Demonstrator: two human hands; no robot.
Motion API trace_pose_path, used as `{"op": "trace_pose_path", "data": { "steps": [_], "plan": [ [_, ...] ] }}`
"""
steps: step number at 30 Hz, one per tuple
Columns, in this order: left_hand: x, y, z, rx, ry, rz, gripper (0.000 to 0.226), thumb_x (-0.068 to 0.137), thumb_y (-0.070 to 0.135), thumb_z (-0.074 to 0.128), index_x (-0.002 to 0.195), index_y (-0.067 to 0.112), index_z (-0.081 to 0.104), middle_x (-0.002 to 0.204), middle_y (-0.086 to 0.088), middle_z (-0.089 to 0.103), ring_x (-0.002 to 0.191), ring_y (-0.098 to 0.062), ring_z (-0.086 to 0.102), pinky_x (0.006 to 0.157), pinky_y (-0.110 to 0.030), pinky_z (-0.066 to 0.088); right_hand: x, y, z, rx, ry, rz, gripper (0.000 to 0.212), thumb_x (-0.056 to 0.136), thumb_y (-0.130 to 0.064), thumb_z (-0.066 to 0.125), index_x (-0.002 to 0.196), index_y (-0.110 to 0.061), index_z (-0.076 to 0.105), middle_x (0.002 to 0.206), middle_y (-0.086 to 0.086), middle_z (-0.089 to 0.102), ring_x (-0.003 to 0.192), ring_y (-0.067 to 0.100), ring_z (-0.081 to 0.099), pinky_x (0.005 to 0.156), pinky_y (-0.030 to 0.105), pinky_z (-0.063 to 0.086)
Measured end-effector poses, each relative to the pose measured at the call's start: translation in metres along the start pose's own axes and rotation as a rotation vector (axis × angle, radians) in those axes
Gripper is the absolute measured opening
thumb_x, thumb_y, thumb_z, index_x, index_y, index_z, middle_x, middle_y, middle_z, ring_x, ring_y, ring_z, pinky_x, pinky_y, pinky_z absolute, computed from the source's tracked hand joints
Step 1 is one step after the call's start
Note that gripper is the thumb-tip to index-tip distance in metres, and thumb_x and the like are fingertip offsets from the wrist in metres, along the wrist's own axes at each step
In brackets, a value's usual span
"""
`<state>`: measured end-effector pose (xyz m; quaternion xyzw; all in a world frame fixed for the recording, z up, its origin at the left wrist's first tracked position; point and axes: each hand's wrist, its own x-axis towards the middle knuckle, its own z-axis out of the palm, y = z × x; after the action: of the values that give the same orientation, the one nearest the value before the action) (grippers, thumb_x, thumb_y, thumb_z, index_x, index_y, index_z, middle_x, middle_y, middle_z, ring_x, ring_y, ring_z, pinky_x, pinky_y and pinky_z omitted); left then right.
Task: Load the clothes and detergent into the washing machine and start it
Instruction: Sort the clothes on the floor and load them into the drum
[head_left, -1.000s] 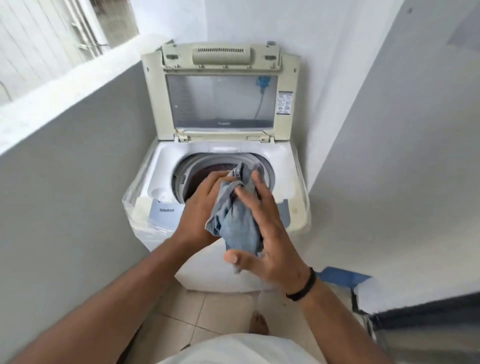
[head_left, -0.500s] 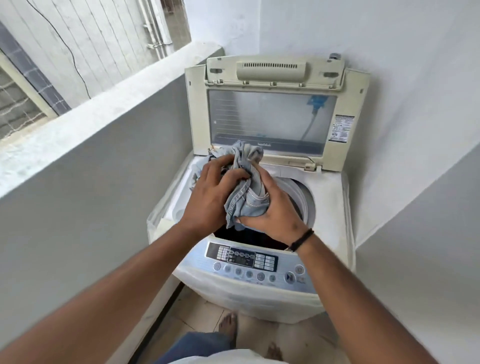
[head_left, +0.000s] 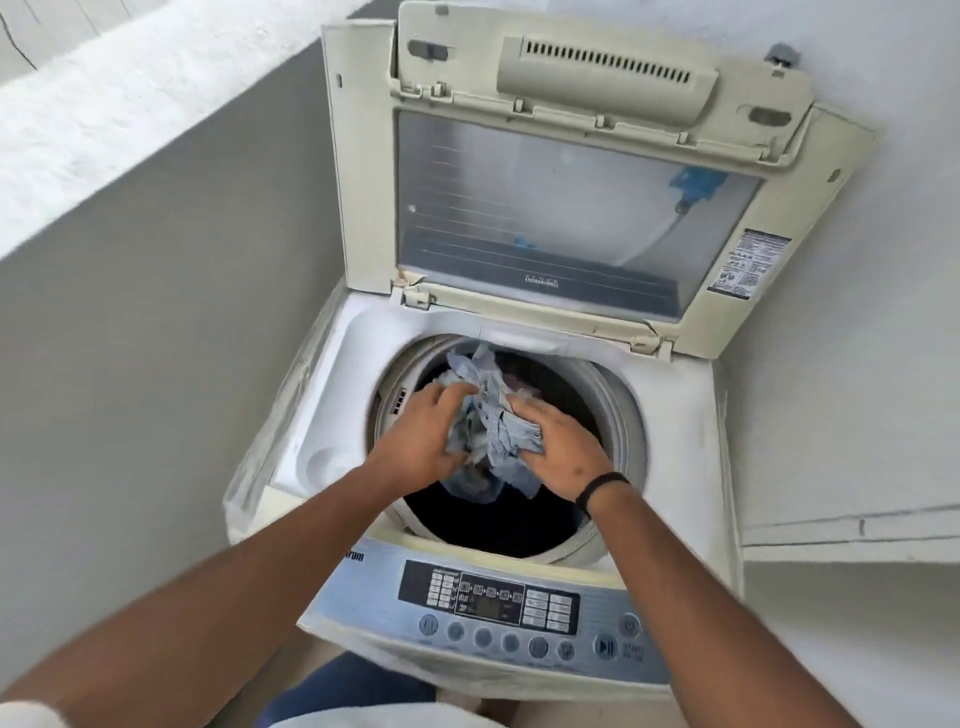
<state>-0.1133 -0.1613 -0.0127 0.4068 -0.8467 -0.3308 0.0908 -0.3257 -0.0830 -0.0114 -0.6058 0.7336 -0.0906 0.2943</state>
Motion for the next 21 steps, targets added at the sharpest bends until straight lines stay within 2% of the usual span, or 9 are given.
{"op": "trace_pose_path", "data": {
  "steps": [2, 4, 7, 9, 11, 13, 15, 18, 21],
  "plan": [
    [0.01, -0.02, 0.01, 0.031, -0.114, -0.108, 0.086, 0.075, 0.024, 0.081, 0.146, 0.03, 0.032, 0.134, -0.008, 0.044, 0.125, -0.027, 0.046, 0.095, -0.036, 0.045, 0.009, 0.01, 0.005, -0.128, -0.11, 0.139, 0.071, 0.091, -0.032, 0.063, 0.149, -0.05, 0.027, 0.132, 0.006, 0.063, 0.116, 0.033, 0.061, 0.094, 0.043, 0.052],
    [0.016, -0.037, 0.018, 0.079, -0.22, -0.168, 0.086, 0.076, 0.03, 0.082, 0.147, 0.028, 0.034, 0.138, -0.012, 0.044, 0.129, -0.029, 0.044, 0.1, -0.04, 0.045, 0.015, 0.015, 0.007, -0.219, -0.097, 0.237, 0.061, 0.091, -0.027, 0.056, 0.145, -0.046, 0.035, 0.119, 0.012, 0.069, 0.104, 0.037, 0.065, 0.086, 0.043, 0.055],
    [0.023, -0.05, 0.023, 0.14, -0.325, -0.159, 0.074, 0.08, 0.039, 0.078, 0.143, 0.025, 0.042, 0.136, -0.009, 0.048, 0.126, -0.029, 0.047, 0.099, -0.039, 0.046, 0.018, 0.022, 0.013, -0.07, 0.228, 0.353, 0.054, 0.087, -0.018, 0.059, 0.139, -0.027, 0.047, 0.112, 0.015, 0.068, 0.102, 0.039, 0.064, 0.084, 0.043, 0.055],
    [0.029, -0.054, 0.028, 0.169, -0.412, -0.112, 0.056, 0.086, 0.044, 0.071, 0.134, 0.026, 0.05, 0.128, -0.005, 0.055, 0.116, -0.026, 0.055, 0.092, -0.038, 0.048, 0.021, 0.019, 0.025, 0.148, 0.44, 0.368, 0.061, 0.085, -0.018, 0.064, 0.142, -0.022, 0.044, 0.119, 0.014, 0.063, 0.108, 0.036, 0.061, 0.088, 0.045, 0.055],
    [0.035, -0.055, 0.032, 0.194, -0.453, -0.073, 0.037, 0.092, 0.044, 0.063, 0.124, 0.027, 0.058, 0.12, -0.001, 0.062, 0.108, -0.023, 0.061, 0.081, -0.033, 0.047, 0.027, 0.017, 0.039, 0.345, 0.485, 0.411, 0.073, 0.085, -0.022, 0.068, 0.148, -0.025, 0.033, 0.129, 0.013, 0.056, 0.112, 0.034, 0.059, 0.093, 0.045, 0.054],
    [0.042, -0.054, 0.037, 0.23, -0.405, -0.077, 0.026, 0.094, 0.038, 0.056, 0.117, 0.028, 0.061, 0.118, 0.001, 0.064, 0.106, -0.023, 0.063, 0.077, -0.032, 0.046, 0.034, 0.018, 0.053, 0.347, 0.317, 0.484, 0.08, 0.085, -0.022, 0.067, 0.151, -0.026, 0.024, 0.13, 0.019, 0.051, 0.11, 0.039, 0.058, 0.092, 0.047, 0.053],
    [0.047, -0.053, 0.045, 0.281, -0.348, -0.109, 0.03, 0.095, 0.033, 0.052, 0.124, 0.027, 0.057, 0.126, -0.004, 0.059, 0.113, -0.028, 0.06, 0.084, -0.037, 0.05, 0.038, 0.021, 0.063, 0.17, -0.004, 0.457, 0.071, 0.085, -0.022, 0.063, 0.147, -0.024, 0.027, 0.123, 0.022, 0.051, 0.107, 0.043, 0.058, 0.09, 0.047, 0.052],
    [0.054, -0.05, 0.058, 0.294, -0.411, -0.215, 0.057, 0.094, 0.037, 0.057, 0.146, 0.033, 0.035, 0.146, -0.017, 0.036, 0.129, -0.043, 0.045, 0.099, -0.051, 0.049, 0.032, 0.017, 0.074, -0.066, -0.485, 0.375, 0.075, 0.081, -0.024, 0.072, 0.145, -0.029, 0.033, 0.139, 0.02, 0.039, 0.12, 0.041, 0.053, 0.101, 0.042, 0.048],
    [0.058, -0.058, 0.075, 0.157, -0.556, -0.374, 0.078, 0.091, 0.05, 0.061, 0.152, 0.051, 0.011, 0.156, -0.027, 0.016, 0.135, -0.052, 0.039, 0.109, -0.052, 0.042, 0.025, 0.005, 0.074, -0.122, -0.878, 0.297, 0.089, 0.079, -0.036, 0.079, 0.154, -0.032, 0.03, 0.158, 0.01, 0.023, 0.143, 0.031, 0.032, 0.115, 0.036, 0.033]
  ]
}}
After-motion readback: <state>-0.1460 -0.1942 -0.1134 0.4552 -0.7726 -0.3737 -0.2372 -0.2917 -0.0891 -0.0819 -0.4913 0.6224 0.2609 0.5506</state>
